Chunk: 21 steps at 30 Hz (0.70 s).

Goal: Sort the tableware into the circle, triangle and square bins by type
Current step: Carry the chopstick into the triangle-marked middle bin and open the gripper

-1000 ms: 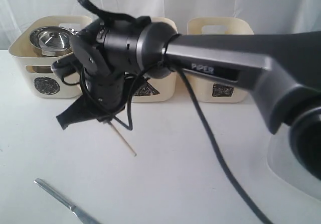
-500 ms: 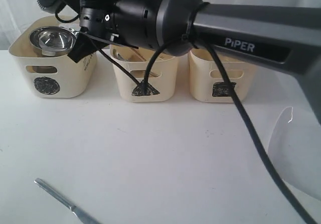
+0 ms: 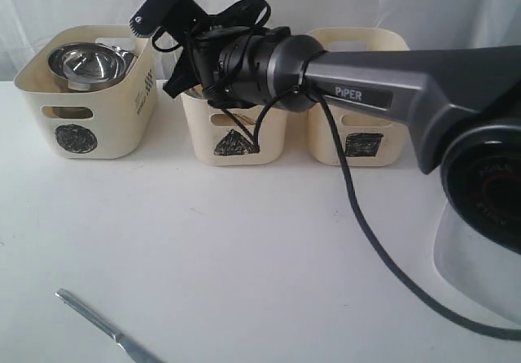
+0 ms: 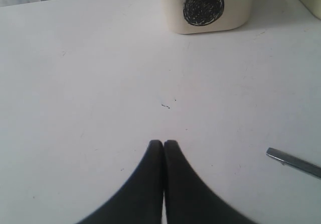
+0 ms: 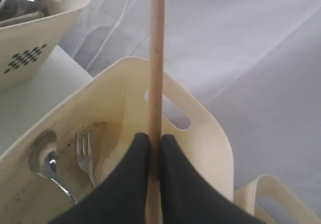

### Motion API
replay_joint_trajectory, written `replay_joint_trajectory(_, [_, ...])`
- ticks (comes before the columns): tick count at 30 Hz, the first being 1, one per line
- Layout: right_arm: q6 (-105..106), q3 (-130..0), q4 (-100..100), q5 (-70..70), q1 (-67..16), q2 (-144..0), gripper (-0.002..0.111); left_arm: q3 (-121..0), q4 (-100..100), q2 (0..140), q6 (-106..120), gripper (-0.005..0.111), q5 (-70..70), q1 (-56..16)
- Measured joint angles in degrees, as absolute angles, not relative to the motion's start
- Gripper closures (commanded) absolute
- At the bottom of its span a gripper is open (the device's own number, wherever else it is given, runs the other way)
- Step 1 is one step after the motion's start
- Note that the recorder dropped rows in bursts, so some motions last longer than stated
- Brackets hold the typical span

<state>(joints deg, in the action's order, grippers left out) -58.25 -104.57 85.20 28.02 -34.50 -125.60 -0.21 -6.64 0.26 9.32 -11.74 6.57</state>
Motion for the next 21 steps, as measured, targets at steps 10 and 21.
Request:
replay_joint_trajectory(10, [-62.9,-104.6,85.1,26.8,-31.9,-125.7,0.106,-0.2,-6.6,0.3,9.3,0.107,-11.7,6.6])
replay_joint_trajectory(21, [-63.1,-104.6,85.1,25.6,-31.0,-126.8,0.074,-0.2,-6.6,0.3,9.3,0.107,-11.7,6.6])
